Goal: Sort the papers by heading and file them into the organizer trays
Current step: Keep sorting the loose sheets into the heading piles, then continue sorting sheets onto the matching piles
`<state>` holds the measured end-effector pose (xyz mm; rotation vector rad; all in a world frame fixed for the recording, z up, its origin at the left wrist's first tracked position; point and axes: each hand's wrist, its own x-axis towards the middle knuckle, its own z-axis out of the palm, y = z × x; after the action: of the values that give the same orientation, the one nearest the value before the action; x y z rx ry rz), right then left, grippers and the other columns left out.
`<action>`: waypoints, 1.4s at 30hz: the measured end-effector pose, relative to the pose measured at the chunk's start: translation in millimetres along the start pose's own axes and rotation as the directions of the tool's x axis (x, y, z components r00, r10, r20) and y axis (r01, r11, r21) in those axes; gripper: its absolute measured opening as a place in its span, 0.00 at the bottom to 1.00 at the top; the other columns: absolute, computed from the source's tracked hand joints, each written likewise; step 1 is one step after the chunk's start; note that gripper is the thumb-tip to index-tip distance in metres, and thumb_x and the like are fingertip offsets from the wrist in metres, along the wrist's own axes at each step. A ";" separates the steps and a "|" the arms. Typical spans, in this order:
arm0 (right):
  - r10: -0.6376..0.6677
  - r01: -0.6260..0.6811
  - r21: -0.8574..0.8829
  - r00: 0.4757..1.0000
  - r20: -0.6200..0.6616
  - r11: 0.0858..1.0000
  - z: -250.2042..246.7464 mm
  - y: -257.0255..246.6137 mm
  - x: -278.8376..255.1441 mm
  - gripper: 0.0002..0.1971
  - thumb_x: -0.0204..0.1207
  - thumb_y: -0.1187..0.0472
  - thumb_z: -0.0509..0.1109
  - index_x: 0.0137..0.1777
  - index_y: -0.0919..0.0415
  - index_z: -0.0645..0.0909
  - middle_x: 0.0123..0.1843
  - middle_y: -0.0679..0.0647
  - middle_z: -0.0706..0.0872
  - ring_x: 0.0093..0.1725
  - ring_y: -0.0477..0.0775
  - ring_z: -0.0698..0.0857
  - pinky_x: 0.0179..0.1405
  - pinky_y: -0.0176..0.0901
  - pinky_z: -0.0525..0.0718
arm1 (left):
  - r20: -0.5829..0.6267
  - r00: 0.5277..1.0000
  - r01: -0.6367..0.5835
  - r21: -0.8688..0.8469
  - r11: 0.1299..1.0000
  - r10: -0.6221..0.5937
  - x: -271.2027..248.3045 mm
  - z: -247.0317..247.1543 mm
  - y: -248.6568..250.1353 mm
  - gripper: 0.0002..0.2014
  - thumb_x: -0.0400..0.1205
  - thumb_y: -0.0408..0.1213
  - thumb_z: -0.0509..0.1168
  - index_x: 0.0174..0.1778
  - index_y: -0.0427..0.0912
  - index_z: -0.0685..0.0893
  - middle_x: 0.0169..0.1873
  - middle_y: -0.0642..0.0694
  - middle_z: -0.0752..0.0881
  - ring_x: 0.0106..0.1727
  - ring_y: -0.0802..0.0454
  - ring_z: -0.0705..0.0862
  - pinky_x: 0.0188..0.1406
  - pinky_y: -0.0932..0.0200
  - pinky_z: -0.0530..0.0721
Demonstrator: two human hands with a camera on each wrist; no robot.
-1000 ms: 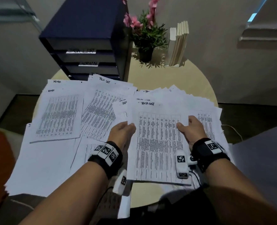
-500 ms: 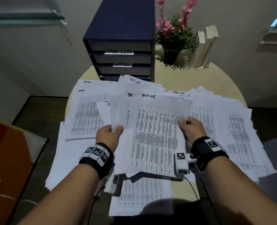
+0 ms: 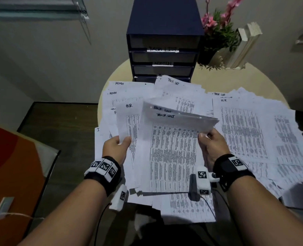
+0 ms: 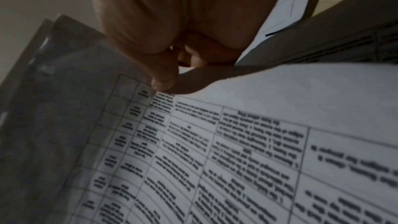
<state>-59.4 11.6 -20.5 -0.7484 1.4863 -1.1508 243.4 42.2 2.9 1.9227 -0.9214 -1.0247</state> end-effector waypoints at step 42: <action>0.169 0.179 -0.595 0.860 0.481 0.783 90.6 -4.2 -40.6 0.13 0.83 0.46 0.66 0.47 0.57 0.76 0.42 0.48 0.81 0.40 0.48 0.79 0.42 0.43 0.76 | -0.109 0.989 0.091 -0.041 0.995 -0.095 -20.7 -65.3 -41.9 0.05 0.76 0.38 0.77 0.41 0.47 0.86 0.42 0.52 0.90 0.46 0.51 0.89 0.51 0.55 0.86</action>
<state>37.2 22.5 0.5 -1.3973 1.3828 -0.3578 302.0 97.1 -0.7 1.9870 -0.7522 -0.9702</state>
